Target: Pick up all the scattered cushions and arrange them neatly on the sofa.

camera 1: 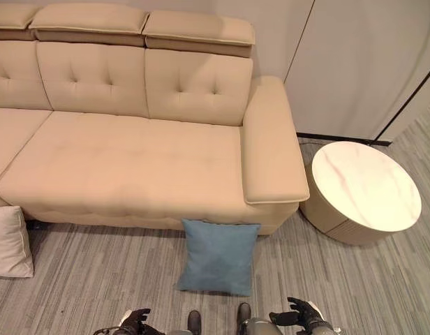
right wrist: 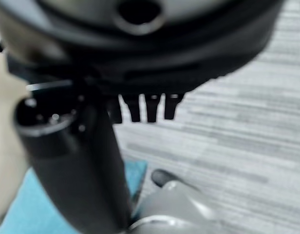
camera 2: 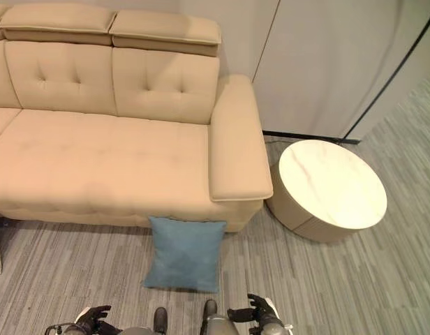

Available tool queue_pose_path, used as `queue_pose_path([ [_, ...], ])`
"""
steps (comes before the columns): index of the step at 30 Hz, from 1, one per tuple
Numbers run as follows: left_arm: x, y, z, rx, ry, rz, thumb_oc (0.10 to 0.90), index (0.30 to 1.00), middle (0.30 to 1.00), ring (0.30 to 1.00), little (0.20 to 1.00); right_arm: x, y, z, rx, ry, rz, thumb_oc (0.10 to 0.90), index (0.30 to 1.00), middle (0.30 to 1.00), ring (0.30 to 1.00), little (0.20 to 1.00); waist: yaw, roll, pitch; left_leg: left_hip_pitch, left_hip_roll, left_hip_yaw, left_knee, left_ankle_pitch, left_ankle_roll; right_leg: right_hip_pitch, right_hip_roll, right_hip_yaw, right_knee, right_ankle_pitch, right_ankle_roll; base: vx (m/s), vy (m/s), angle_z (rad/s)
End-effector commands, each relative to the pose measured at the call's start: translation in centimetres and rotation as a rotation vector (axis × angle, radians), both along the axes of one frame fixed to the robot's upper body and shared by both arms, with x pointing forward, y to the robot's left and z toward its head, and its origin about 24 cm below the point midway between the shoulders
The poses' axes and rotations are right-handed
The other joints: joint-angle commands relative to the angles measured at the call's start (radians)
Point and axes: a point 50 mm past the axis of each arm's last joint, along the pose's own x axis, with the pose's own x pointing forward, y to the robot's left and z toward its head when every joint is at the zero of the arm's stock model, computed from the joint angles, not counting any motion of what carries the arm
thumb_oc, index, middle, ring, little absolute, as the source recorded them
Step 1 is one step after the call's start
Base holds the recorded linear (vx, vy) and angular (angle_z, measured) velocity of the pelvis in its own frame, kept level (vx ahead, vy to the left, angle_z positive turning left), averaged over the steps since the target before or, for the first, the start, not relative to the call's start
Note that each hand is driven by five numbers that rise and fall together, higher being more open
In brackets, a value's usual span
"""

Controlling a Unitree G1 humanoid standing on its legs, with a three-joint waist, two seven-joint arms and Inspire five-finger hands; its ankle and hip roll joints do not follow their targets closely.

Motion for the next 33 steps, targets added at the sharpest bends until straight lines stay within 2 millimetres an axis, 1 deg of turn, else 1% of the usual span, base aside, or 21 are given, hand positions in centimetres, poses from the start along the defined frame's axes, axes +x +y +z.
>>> queue_pose_path([
  [1, 1.9, -0.3, 0.5, -0.013, -0.064, -0.013, 0.800, 0.900, 0.900, 0.900, 0.900, 0.0, -2.8, 0.8, -0.094, -0.016, 0.008, 0.800, 0.900, 0.900, 0.900, 0.900, 0.004, 0.005, -0.015, -0.052, 0.005, -0.081, 0.142, -0.150, -0.023, 0.065, 0.050, -0.015, -0.078, -0.031, 0.017, 0.07, -0.171, 0.21],
  [2, 2.2, -0.7, 0.5, -0.017, -0.070, -0.032, 0.800, 0.900, 0.900, 0.900, 0.900, -0.2, -3.0, 0.8, -0.095, -0.021, -0.010, 0.800, 0.900, 0.900, 0.900, 0.900, -0.005, 0.002, -0.017, -0.060, 0.017, -0.079, 0.154, -0.148, -0.048, 0.083, 0.062, -0.010, -0.107, -0.036, 0.002, 0.06, -0.167, 0.09],
  [4, 2.8, -1.1, 0.6, -0.024, -0.087, -0.051, 0.800, 0.900, 0.900, 0.900, 0.900, -0.4, -3.4, 0.9, -0.100, -0.024, -0.032, 0.800, 0.900, 0.900, 0.900, 0.900, -0.014, -0.004, -0.007, -0.095, 0.031, -0.066, 0.211, -0.147, -0.074, 0.105, 0.063, -0.020, -0.135, -0.041, -0.012, 0.04, -0.161, 0.33],
  [5, 2.8, -1.1, 0.6, -0.024, -0.087, -0.051, 0.800, 0.900, 0.900, 0.900, 0.900, -0.4, -3.4, 0.9, -0.100, -0.024, -0.032, 0.800, 0.900, 0.900, 0.900, 0.900, -0.015, -0.003, -0.008, -0.097, 0.032, -0.067, 0.215, -0.149, -0.074, 0.105, 0.063, -0.021, -0.136, -0.041, -0.012, -0.02, -0.097, 0.63],
  [6, 3.2, -1.3, 0.7, -0.027, -0.099, -0.057, 0.800, 0.900, 0.900, 0.900, 0.900, -0.3, -3.6, 1.0, -0.105, -0.030, -0.041, 0.800, 0.900, 0.900, 0.900, 0.900, -0.019, -0.005, 0.003, -0.132, 0.040, -0.053, 0.277, -0.142, -0.084, 0.112, 0.062, -0.027, -0.140, -0.042, -0.021, -0.04, -0.109, 0.49],
  [7, 3.8, -1.6, 0.9, -0.036, -0.116, -0.057, 0.800, 0.900, 0.900, 0.900, 0.900, -0.1, -3.9, 1.1, -0.114, -0.036, -0.050, 0.800, 0.900, 0.900, 0.900, 0.900, -0.020, -0.006, 0.019, -0.181, 0.054, -0.051, 0.369, -0.127, -0.092, 0.121, 0.063, -0.033, -0.141, -0.047, -0.038, -0.03, -0.134, 0.20],
  [8, 3.9, -1.8, 0.9, -0.040, -0.118, -0.056, 0.800, 0.900, 0.900, 0.900, 0.900, 0.0, -4.0, 1.2, -0.116, -0.038, -0.053, 0.800, 0.900, 0.900, 0.900, 0.900, -0.018, -0.006, 0.024, -0.190, 0.059, -0.049, 0.388, -0.128, -0.090, 0.125, 0.066, -0.032, -0.140, -0.053, -0.044, -0.01, -0.090, 0.10],
  [10, 3.8, -1.8, 0.8, -0.042, -0.116, -0.056, 0.800, 0.900, 0.900, 0.900, 0.900, 0.0, -4.1, 1.2, -0.118, -0.036, -0.053, 0.800, 0.900, 0.900, 0.900, 0.900, -0.018, -0.004, 0.024, -0.194, 0.065, -0.053, 0.388, -0.133, -0.088, 0.128, 0.068, -0.030, -0.139, -0.059, -0.046, 0.04, -0.026, 0.06],
  [12, 3.6, -1.9, 0.7, -0.038, -0.104, -0.060, 0.800, 0.900, 0.900, 0.900, 0.900, -0.2, -4.5, 1.3, -0.125, -0.034, -0.059, 0.800, 0.900, 0.900, 0.900, 0.900, -0.020, -0.002, 0.018, -0.197, 0.091, -0.046, 0.334, -0.131, -0.089, 0.137, 0.066, -0.030, -0.135, -0.078, -0.046, 0.13, 0.027, -0.03],
  [14, 3.3, -1.9, 0.6, -0.037, -0.095, -0.068, 0.800, 0.900, 0.900, 0.900, 0.900, -0.4, -4.6, 1.3, -0.131, -0.029, -0.059, 0.800, 0.900, 0.900, 0.900, 0.900, -0.015, 0.002, 0.014, -0.213, 0.086, -0.071, 0.298, -0.111, -0.095, 0.143, 0.071, -0.023, -0.130, -0.089, -0.043, 0.13, 0.061, 0.08],
  [17, 3.5, -2.0, 0.7, -0.044, -0.103, -0.060, 0.800, 0.900, 0.900, 0.900, 0.900, -0.5, -4.7, 1.3, -0.132, -0.025, -0.059, 0.800, 0.900, 0.900, 0.900, 0.900, -0.011, 0.004, 0.013, -0.216, 0.074, -0.112, 0.298, -0.109, -0.103, 0.144, 0.069, -0.001, -0.118, -0.096, -0.042, 0.10, 0.078, -0.09],
  [20, 3.4, -1.8, 0.7, -0.041, -0.102, -0.059, 0.800, 0.900, 0.900, 0.900, 0.900, -0.6, -4.6, 1.2, -0.132, -0.016, -0.052, 0.800, 0.900, 0.900, 0.900, 0.900, -0.010, 0.004, 0.006, -0.200, 0.072, -0.104, 0.287, -0.121, -0.098, 0.149, 0.062, 0.007, -0.117, -0.095, -0.035, 0.11, 0.108, -0.34],
  [23, 3.6, -1.4, 0.9, -0.032, -0.113, -0.052, 0.800, 0.900, 0.900, 0.900, 0.900, -0.3, -4.0, 1.1, -0.123, -0.019, -0.033, 0.800, 0.900, 0.900, 0.900, 0.900, -0.002, 0.002, 0.004, -0.185, 0.061, -0.094, 0.261, -0.136, -0.080, 0.136, 0.048, 0.024, -0.108, -0.089, -0.019, 0.06, 0.143, -0.22],
  [24, 3.6, -1.4, 0.9, -0.032, -0.113, -0.052, 0.800, 0.900, 0.900, 0.900, 0.900, -0.3, -4.0, 1.1, -0.123, -0.019, -0.033, 0.800, 0.900, 0.900, 0.900, 0.900, -0.002, 0.002, 0.004, -0.185, 0.062, -0.093, 0.261, -0.136, -0.080, 0.135, 0.048, 0.025, -0.107, -0.089, -0.019, -0.01, 0.077, -0.28],
  [25, 3.8, -1.2, 1.0, -0.027, -0.122, -0.043, 0.800, 0.900, 0.900, 0.900, 0.900, 0.1, -3.8, 1.2, -0.120, -0.031, -0.031, 0.800, 0.900, 0.900, 0.900, 0.900, 0.000, 0.001, 0.007, -0.190, 0.060, -0.086, 0.260, -0.140, -0.074, 0.120, 0.043, 0.029, -0.098, -0.086, -0.013, -0.05, 0.102, -0.23],
  [27, 4.9, -0.5, 1.6, -0.022, -0.174, -0.005, 0.800, 0.900, 0.900, 0.900, 0.900, 1.8, -3.5, 1.7, -0.111, -0.091, -0.039, 0.800, 0.900, 0.900, 0.900, 0.900, 0.005, -0.003, 0.026, -0.232, 0.051, -0.074, 0.274, -0.148, -0.059, 0.057, 0.030, 0.034, -0.064, -0.081, -0.002, -0.09, 0.110, -0.14],
  [28, 5.0, -0.5, 1.6, -0.022, -0.174, -0.005, 0.800, 0.900, 0.900, 0.900, 0.900, 1.8, -3.5, 1.7, -0.110, -0.091, -0.039, 0.800, 0.900, 0.900, 0.900, 0.900, 0.005, -0.003, 0.024, -0.235, 0.051, -0.074, 0.275, -0.148, -0.058, 0.054, 0.030, 0.034, -0.063, -0.082, -0.002, -0.10, 0.058, -0.11],
  [29, 5.7, -0.4, 2.0, -0.025, -0.212, 0.023, 0.800, 0.900, 0.900, 0.900, 0.900, 2.7, -3.6, 2.2, -0.110, -0.126, -0.052, 0.800, 0.900, 0.900, 0.900, 0.900, 0.005, -0.003, 0.042, -0.263, 0.047, -0.070, 0.290, -0.150, -0.054, 0.019, 0.024, 0.034, -0.040, -0.079, 0.000, -0.10, 0.045, -0.06],
  [30, 6.2, -0.3, 2.3, -0.028, -0.238, 0.038, 0.800, 0.900, 0.900, 0.900, 0.900, 3.3, -3.6, 2.4, -0.107, -0.148, -0.063, 0.800, 0.900, 0.900, 0.900, 0.900, 0.005, -0.002, 0.047, -0.288, 0.044, -0.069, 0.302, -0.152, -0.051, -0.010, 0.021, 0.036, -0.023, -0.078, -0.001, -0.15, 0.066, -0.02],
  [32, 7.6, 0.2, 3.2, -0.025, -0.319, 0.090, 0.800, 0.900, 0.900, 0.900, 0.900, 5.0, -3.8, 3.3, -0.092, -0.224, -0.111, 0.800, 0.900, 0.900, 0.900, 0.900, 0.004, 0.000, 0.072, -0.341, 0.039, -0.063, 0.326, -0.156, -0.046, -0.078, 0.013, 0.038, 0.019, -0.075, 0.001, -0.18, 0.060, -0.03],
  [33, 9.3, 0.6, 4.4, -0.025, -0.410, 0.128, 0.800, 0.900, 0.900, 0.900, 0.900, 7.0, -3.9, 4.5, -0.071, -0.318, -0.165, 0.800, 0.900, 0.900, 0.900, 0.900, 0.001, 0.004, 0.101, -0.403, 0.038, -0.059, 0.358, -0.155, -0.046, -0.149, 0.001, 0.037, 0.059, -0.073, -0.001, -0.16, 0.039, -0.09],
])
